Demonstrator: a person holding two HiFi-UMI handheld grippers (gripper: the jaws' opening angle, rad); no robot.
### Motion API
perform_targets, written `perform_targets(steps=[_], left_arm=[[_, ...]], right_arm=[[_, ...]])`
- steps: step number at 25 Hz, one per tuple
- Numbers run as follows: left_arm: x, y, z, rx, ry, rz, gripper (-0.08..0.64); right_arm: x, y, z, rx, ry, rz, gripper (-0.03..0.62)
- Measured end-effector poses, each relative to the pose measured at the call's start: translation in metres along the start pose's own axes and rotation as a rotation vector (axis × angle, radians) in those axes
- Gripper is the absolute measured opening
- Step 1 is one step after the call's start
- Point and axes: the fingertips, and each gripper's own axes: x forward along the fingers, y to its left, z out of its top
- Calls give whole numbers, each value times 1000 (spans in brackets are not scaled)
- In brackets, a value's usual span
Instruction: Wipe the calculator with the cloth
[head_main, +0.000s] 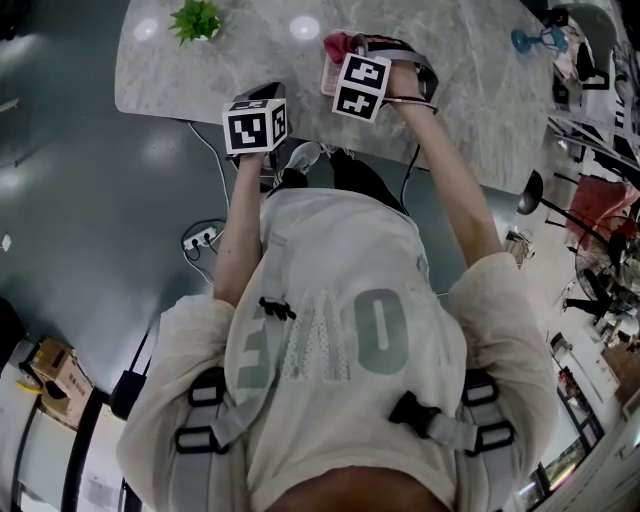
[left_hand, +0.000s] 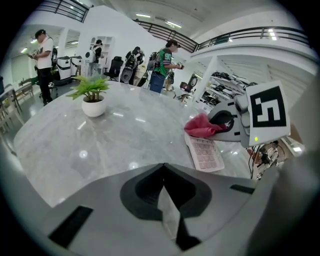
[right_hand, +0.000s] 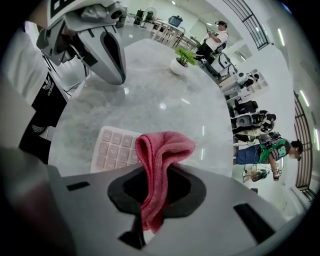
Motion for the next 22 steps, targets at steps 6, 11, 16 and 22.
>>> perform_targets(steps=[6,11,16,22], left_arm=[[0,2,0,-4,-3,4,20],[0,3,2,-6,-7,3,20],[-1,0,5,-1,-12,-4,20],[-3,0,5,9,-14,-12,20]], right_arm=[[-2,14,5,-3,-6,13,55],[-6,26,9,15,-17,39,55],[-13,44,14,21,-33,80,55],[-21,72,19,28,-52,127,55]])
